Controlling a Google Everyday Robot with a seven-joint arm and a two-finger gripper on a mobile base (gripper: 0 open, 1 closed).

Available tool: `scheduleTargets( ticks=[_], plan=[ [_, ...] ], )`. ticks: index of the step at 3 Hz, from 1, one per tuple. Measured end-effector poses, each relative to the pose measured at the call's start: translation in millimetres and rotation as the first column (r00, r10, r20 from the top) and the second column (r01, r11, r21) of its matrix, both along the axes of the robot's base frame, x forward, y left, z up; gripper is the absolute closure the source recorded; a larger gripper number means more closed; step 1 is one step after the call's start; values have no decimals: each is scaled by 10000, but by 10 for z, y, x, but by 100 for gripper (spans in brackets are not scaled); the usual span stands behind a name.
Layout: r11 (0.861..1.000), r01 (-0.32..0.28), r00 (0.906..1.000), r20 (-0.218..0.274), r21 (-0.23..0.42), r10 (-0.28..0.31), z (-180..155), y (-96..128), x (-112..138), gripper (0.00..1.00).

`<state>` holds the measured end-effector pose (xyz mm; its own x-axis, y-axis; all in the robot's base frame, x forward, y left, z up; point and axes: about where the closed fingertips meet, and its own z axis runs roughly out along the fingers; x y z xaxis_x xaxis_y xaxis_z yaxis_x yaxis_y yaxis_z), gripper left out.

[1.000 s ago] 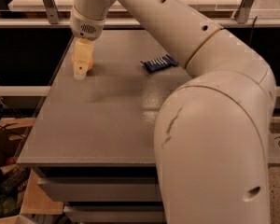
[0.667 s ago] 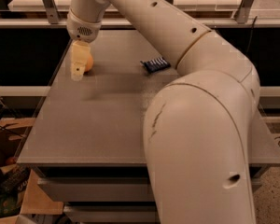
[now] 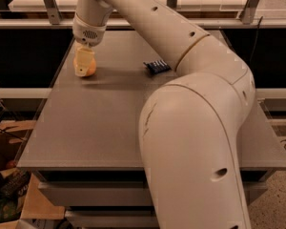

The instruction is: Pick orange

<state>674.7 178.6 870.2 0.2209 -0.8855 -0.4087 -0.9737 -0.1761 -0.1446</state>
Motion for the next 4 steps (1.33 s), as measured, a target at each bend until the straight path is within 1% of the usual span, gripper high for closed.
scheduleTargets(
  ticks=[1, 2, 3, 4],
  plan=[
    [10000, 30, 10000, 68, 0, -30, 13, -76, 33, 64],
    [10000, 8, 9998, 194, 98, -10, 93, -170, 50, 88],
    [9994, -123, 9990, 438, 335, 108, 275, -266, 51, 100],
    [9970, -329, 9972, 691, 700, 281, 514, -362, 26, 100]
  ],
)
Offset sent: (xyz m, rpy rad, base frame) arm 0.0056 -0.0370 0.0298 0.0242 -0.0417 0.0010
